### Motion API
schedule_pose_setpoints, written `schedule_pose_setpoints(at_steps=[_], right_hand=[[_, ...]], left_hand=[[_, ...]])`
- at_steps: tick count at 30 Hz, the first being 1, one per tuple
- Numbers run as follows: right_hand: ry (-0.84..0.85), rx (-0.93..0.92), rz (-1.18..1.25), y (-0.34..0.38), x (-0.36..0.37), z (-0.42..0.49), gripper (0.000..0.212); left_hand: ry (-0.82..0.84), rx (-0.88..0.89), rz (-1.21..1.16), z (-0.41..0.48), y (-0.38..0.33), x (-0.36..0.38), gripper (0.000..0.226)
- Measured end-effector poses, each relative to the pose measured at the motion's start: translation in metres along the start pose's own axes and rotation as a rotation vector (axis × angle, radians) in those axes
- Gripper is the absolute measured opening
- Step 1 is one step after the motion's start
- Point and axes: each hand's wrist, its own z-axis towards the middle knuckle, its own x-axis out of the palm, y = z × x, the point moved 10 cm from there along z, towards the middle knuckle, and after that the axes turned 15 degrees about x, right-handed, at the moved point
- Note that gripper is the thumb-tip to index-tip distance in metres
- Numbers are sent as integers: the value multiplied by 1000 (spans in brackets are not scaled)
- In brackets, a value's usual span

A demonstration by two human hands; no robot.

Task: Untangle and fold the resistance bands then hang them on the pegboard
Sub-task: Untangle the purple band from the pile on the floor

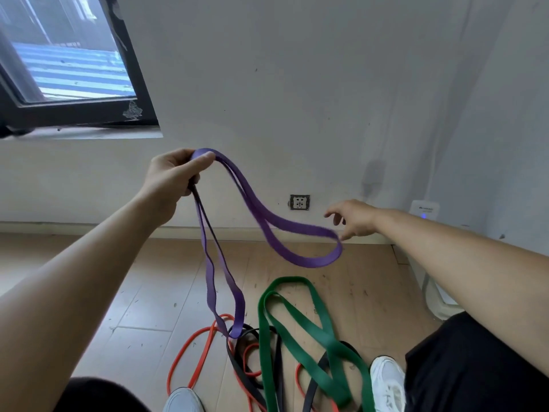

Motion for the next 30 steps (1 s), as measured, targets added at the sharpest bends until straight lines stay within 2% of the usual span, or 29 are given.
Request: schedule_pose_setpoints(at_steps=[3,6,11,14,18,26,30], right_hand=[[18,-65,108,22,-5,-10,68],[13,-183,327,61,-22,-29,65],[99,-348,647,129,-41,-67,62],[101,-488,840,162,-55,-84,47],[34,-545,790,179,-68,-99,29],[-89,-520,620,166,-105,-116,26],[-135,-501,713,144,-133,-125,22]], left_hand=[[140,18,56,-3,-5,23,25],[279,47,153,-8,-8,49,24],[383,130,253,-10,-20,67,25],[442,149,257,-12,-26,69,24],[457,167,266,-13,-35,65,24],[583,129,262,-31,-19,79,22],[599,78,230,-42,-3,98,19]])
